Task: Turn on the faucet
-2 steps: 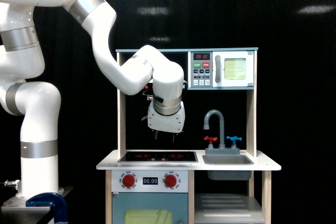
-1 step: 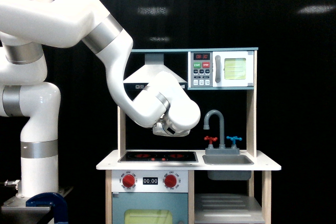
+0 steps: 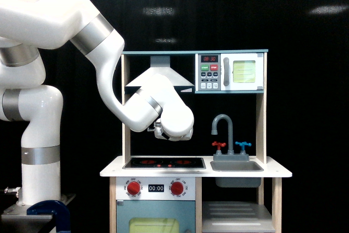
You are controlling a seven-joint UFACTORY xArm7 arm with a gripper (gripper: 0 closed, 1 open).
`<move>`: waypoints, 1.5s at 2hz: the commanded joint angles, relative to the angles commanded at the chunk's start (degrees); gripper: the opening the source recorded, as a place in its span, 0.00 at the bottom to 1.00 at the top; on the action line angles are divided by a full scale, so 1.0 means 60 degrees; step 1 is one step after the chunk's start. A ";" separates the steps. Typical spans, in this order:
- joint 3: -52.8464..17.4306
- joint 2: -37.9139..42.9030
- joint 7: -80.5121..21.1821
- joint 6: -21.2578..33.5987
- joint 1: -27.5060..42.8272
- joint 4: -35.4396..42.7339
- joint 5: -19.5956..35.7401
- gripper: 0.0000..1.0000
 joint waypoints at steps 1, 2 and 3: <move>-0.0609 -0.0708 -0.0074 0.0233 0.0476 0.0328 -0.0499 1.00; -0.0514 -0.1242 0.0352 0.0227 0.0696 0.0644 -0.0880 1.00; 0.0149 -0.1680 0.1022 0.0085 0.0109 0.0531 -0.1324 1.00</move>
